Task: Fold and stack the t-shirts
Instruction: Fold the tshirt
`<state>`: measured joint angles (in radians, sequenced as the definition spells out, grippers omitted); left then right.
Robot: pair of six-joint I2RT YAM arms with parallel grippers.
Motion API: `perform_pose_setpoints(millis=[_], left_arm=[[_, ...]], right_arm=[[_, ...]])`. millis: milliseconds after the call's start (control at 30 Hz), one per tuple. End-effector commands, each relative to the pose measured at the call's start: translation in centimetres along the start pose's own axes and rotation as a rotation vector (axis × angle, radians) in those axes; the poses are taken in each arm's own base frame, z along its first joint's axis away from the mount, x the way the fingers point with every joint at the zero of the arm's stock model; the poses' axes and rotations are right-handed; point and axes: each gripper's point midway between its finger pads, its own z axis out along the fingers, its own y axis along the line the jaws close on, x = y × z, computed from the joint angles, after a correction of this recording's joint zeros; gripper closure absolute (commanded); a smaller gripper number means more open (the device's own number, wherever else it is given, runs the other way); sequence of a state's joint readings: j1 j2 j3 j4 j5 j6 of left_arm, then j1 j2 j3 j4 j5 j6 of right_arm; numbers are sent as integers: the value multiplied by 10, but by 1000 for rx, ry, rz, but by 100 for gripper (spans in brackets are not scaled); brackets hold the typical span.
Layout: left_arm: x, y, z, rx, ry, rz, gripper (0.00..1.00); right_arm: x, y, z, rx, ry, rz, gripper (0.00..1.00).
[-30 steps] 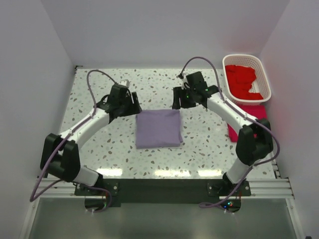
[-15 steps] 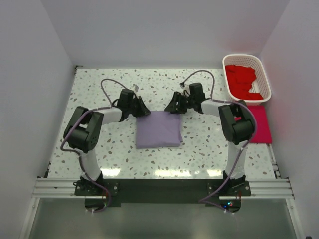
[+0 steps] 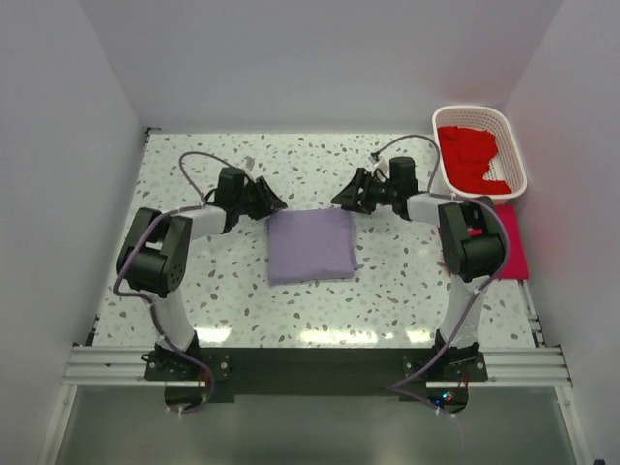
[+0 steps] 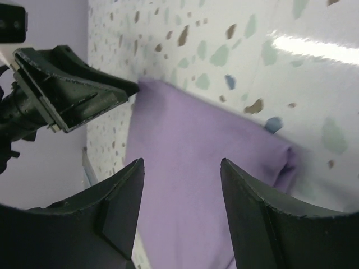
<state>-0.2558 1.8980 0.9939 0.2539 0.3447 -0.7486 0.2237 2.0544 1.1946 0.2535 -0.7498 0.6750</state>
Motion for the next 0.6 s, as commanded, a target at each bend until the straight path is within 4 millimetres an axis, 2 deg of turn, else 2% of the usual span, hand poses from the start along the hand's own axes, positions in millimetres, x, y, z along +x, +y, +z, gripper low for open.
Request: perform_pose_setpoints(millis=[0,33,67,100,133,167,200,233,267,333,367,533,567], left_arm=[[-22,-53,-38,108,-61,54,55],[-28,-71,-56,138,-93,82,52],[-25,-77,-64,141,-100,98,52],[-5,-78,-69,133,-65,111,51],[-4,-90,-85,154,-87,135,51],[15,-83,-89,140,-56,133,51],[34,-87,-93,148,-22,140,51],[43,-94,-104,175,-20,142,52],[66,-83,-105,166,26,135,54],[92,-84,-112,191,69,136,58],[116,-69,-113,186,126,127,59],[158,-25,-111,133,191,62,71],[168,-15,-112,121,204,28,73]], right_arm=[[-9,69,-39,-119,-55,-89,39],[-2,79,-44,-149,-44,-91,38],[6,89,-47,-177,-33,-99,38],[20,96,-53,-197,-9,-83,38],[34,104,-54,-220,24,-79,38],[46,111,-57,-255,56,-79,38],[62,113,-62,-265,76,-60,38],[73,116,-64,-277,93,-60,38],[89,119,-62,-288,123,-69,38],[115,105,-61,-264,167,-51,37],[120,100,-59,-266,169,-53,38],[170,21,-46,-130,245,52,41],[173,7,-48,-120,230,71,42]])
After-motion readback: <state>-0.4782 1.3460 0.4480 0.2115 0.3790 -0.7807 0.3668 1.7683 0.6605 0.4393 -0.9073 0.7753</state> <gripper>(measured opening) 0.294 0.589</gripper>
